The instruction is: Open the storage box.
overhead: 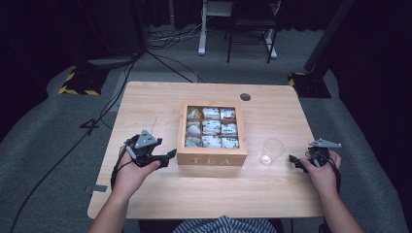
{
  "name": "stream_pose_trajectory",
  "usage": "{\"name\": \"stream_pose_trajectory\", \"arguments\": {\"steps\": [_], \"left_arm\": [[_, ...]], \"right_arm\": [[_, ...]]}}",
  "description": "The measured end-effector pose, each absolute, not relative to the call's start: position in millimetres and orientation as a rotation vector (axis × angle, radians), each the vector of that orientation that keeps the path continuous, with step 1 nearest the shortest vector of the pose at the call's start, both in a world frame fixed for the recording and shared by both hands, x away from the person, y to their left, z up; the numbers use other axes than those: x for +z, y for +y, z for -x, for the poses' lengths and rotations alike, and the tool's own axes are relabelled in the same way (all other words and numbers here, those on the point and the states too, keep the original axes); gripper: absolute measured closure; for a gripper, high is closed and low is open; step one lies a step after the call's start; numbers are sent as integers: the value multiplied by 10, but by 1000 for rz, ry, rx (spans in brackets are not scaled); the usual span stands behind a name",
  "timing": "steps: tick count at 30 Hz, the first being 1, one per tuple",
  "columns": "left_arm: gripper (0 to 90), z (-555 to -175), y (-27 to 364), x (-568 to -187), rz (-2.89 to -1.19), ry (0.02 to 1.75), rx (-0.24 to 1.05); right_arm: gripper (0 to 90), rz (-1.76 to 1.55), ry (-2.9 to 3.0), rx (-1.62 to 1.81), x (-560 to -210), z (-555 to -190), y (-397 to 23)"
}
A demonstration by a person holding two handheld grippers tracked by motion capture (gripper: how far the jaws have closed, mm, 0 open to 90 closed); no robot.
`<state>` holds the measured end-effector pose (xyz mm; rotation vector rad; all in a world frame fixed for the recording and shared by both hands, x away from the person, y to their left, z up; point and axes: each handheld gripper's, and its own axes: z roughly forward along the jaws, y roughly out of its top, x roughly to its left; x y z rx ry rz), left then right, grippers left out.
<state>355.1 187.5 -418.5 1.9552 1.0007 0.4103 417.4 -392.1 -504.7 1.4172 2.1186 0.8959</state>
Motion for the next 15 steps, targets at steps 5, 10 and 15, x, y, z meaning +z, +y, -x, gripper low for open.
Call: {"name": "stream_pose_trajectory", "arguments": {"steps": [5, 10, 15], "left_arm": [[308, -3566, 1770, -4292, -1929, 978, 428], [321, -3577, 1665, -4401, -1954, 967, 421], [321, -3591, 1619, -4523, -1974, 971, 414]], "right_arm": [[40, -1417, 2119, 896, -5047, -4174, -3921], [40, -1417, 2119, 896, -5047, -4174, -3922], [40, -1416, 2120, 897, -5047, -4175, -3922]]}}
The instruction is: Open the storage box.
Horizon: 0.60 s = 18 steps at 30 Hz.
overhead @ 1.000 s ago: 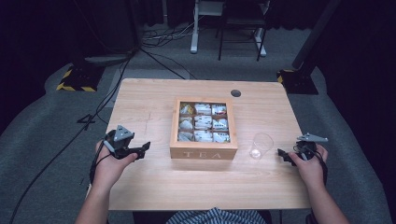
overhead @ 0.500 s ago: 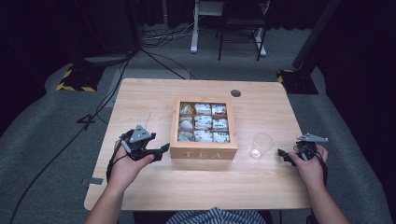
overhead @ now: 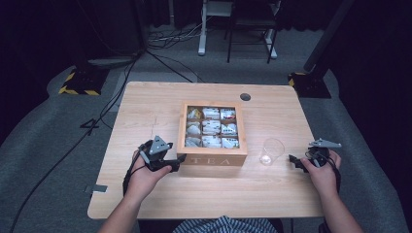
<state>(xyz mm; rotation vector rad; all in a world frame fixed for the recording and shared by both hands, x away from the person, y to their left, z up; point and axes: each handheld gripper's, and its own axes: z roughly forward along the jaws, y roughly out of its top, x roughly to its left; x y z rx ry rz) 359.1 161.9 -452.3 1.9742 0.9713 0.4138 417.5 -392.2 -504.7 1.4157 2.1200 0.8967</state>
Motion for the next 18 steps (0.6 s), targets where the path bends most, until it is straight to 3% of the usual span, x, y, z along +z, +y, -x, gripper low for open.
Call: {"name": "stream_pose_trajectory", "arguments": {"steps": [8, 14, 18], "left_arm": [[382, -3608, 1629, -4621, -1995, 985, 405], [497, -3600, 1607, -4624, -2003, 958, 390], [512, -3597, 1602, -4622, -2004, 959, 385]], "right_arm": [[40, -1411, 2126, 899, -5047, -4176, -3924], [40, -1408, 2128, 900, -5047, -4177, -3925], [40, -1409, 2129, 900, -5047, -4176, -3924]]}}
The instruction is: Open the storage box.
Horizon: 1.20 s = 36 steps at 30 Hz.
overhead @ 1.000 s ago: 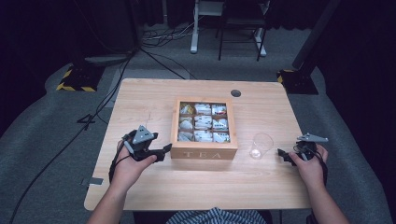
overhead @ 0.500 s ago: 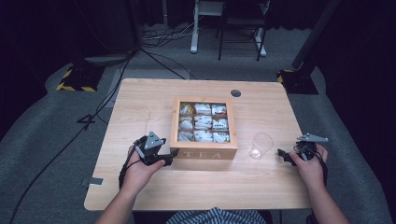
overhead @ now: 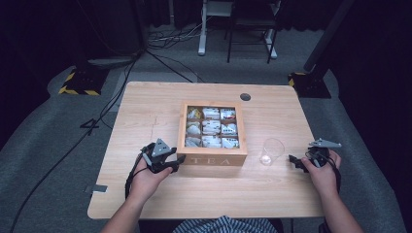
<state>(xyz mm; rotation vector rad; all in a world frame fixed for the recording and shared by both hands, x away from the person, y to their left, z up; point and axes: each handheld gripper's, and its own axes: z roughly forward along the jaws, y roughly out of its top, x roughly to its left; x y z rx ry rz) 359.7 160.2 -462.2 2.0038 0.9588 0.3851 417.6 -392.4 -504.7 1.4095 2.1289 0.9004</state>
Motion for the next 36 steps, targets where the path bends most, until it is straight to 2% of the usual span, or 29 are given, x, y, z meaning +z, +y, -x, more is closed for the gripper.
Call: {"name": "stream_pose_trajectory", "arguments": {"steps": [21, 36], "left_arm": [[533, -3593, 1568, -4560, -2043, 922, 455], [553, -3610, 1554, -4408, -1992, 931, 481]], "right_arm": [[40, -1405, 2134, 902, -5047, -4175, -3921], [40, -1392, 2144, 907, -5048, -4169, -3920]]}}
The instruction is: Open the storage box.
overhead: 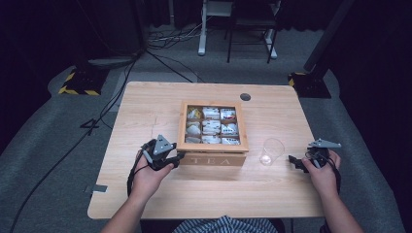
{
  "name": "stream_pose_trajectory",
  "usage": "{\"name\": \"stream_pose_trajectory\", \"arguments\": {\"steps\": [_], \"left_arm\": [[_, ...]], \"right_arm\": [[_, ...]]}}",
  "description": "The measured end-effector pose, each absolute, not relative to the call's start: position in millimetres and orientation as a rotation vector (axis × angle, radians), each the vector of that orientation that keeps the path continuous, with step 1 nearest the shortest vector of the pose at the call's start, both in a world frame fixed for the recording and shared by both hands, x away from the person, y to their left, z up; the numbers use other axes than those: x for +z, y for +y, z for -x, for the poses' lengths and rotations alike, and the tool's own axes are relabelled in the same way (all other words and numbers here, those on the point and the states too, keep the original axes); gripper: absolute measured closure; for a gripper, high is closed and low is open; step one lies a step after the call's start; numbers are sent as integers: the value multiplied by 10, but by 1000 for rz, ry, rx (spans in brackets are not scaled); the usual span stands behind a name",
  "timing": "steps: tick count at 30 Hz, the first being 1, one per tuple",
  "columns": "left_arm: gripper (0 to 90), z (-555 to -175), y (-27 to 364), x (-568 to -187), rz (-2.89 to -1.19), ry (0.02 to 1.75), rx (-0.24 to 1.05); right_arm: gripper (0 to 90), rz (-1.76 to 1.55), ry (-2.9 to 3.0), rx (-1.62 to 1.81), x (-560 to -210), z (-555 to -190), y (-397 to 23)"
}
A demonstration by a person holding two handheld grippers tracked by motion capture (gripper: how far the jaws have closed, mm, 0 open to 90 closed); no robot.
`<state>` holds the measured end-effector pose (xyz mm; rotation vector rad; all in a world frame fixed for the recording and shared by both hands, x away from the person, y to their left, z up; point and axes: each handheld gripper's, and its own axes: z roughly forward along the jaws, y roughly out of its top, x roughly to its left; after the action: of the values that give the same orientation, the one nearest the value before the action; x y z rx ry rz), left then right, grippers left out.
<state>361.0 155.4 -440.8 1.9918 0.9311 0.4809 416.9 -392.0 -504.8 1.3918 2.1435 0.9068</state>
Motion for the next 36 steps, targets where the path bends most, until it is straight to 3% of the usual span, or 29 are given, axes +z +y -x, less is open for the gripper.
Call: {"name": "stream_pose_trajectory", "arguments": {"steps": [8, 12, 27, 36], "left_arm": [[532, -3652, 1553, -4318, -1948, 944, 490], [501, -3663, 1526, -4238, -1952, 914, 570], [407, -3768, 1475, -4067, -1929, 871, 681], [407, -3825, 1448, -3958, -1917, 837, 701]], "right_arm": [[39, -1386, 2148, 910, -5048, -4176, -3922], [39, -1387, 2149, 910, -5048, -4176, -3922], [39, -1388, 2147, 911, -5049, -4176, -3921], [39, -1388, 2147, 910, -5049, -4176, -3921]]}}
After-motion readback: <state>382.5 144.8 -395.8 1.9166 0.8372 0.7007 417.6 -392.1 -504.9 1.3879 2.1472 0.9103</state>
